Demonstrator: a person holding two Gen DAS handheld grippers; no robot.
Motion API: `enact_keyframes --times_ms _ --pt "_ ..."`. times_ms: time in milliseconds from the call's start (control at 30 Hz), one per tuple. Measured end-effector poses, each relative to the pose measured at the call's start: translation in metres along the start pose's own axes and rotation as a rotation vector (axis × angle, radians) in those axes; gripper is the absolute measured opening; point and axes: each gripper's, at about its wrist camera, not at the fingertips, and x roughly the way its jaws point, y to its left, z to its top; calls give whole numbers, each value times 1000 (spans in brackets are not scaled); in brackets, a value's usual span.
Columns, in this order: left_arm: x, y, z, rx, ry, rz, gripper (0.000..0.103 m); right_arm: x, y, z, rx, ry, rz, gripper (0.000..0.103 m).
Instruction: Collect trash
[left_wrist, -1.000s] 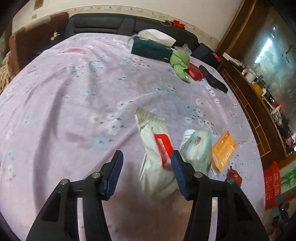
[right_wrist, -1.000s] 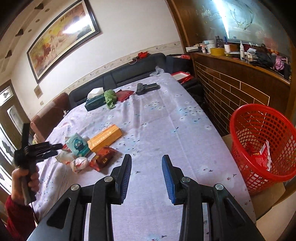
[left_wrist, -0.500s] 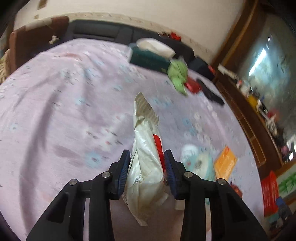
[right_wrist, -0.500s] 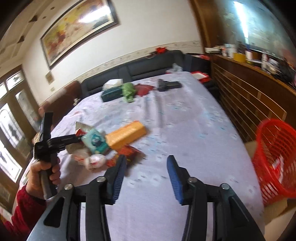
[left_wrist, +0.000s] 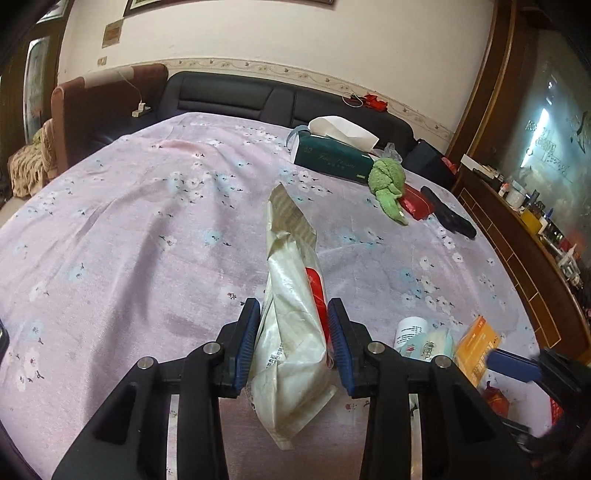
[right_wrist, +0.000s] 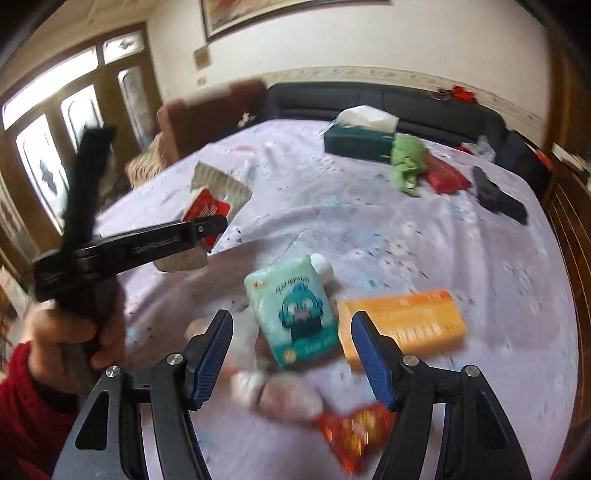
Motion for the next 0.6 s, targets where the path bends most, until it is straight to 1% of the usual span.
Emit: enact_keyframes --times_ms 100,167,267,300,333,400,467,533,600 --pt "1 -1 0 -2 7 -5 36 23 0 9 -36 45 18 71" --pt "2 -2 -1 -3 13 -8 36 39 1 11 -60 82 7 71" --pt "3 -3 -1 3 12 -8 36 46 2 8 -72 95 -15 69" --pt "4 -3 0 5 13 -10 36 46 3 8 -81 85 -18 65" --pt "4 -3 0 7 15 -12 36 44 5 7 -81 79 -14 50" --pt "6 -6 -1 17 19 -12 36 42 2 6 -55 67 -14 42" --pt "6 -9 -2 32 19 -14 36 39 -2 3 -20 31 -19 34" --pt "6 -12 -3 45 16 -16 36 34 -8 3 33 -10 -1 34" --pt "5 -16 -4 61 13 -16 36 25 -15 2 86 -71 15 34"
